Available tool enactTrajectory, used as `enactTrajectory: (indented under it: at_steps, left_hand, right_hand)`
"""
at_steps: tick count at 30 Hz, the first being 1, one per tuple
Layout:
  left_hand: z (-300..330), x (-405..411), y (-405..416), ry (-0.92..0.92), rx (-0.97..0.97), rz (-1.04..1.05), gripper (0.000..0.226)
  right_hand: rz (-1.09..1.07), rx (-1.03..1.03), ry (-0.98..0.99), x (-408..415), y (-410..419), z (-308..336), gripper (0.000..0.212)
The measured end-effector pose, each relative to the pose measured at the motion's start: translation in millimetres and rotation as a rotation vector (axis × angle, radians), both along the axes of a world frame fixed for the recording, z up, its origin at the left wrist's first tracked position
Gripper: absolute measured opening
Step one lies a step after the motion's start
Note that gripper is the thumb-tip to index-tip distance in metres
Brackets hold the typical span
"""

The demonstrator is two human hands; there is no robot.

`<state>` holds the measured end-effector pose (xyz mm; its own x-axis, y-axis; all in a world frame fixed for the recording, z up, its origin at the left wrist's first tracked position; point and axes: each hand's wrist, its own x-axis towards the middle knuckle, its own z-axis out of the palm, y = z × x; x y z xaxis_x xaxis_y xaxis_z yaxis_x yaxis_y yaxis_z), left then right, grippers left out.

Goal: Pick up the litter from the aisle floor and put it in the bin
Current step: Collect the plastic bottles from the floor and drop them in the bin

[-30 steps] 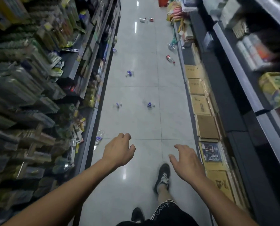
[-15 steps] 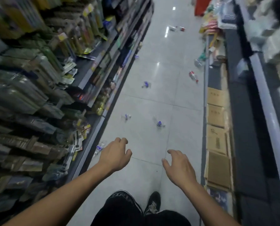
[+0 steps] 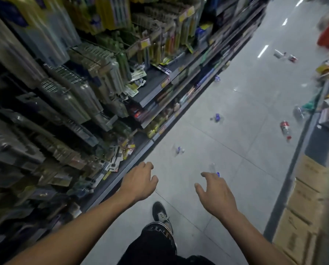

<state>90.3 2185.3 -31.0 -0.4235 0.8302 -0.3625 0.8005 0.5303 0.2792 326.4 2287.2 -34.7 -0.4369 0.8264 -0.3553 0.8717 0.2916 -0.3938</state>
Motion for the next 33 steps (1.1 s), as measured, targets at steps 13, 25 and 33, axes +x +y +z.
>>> enactTrajectory:
  at_steps: [13,25,33]
  left_hand:
    - [-28,-77,107,-0.046,-0.071,0.046,0.044]
    - [-117,-79,226,-0.129,-0.085,0.361,0.043]
    - [-282,-73,260,-0.212,-0.103,0.461,0.041]
  right_hand:
    - [0.081,-0.051,-0.108,-86,126,-17,0.052]
    - [0.285,-0.203,-0.143,-122,240,-124,0.048]
    - [0.346,-0.26,-0.168,-140,273,-277,0.045]
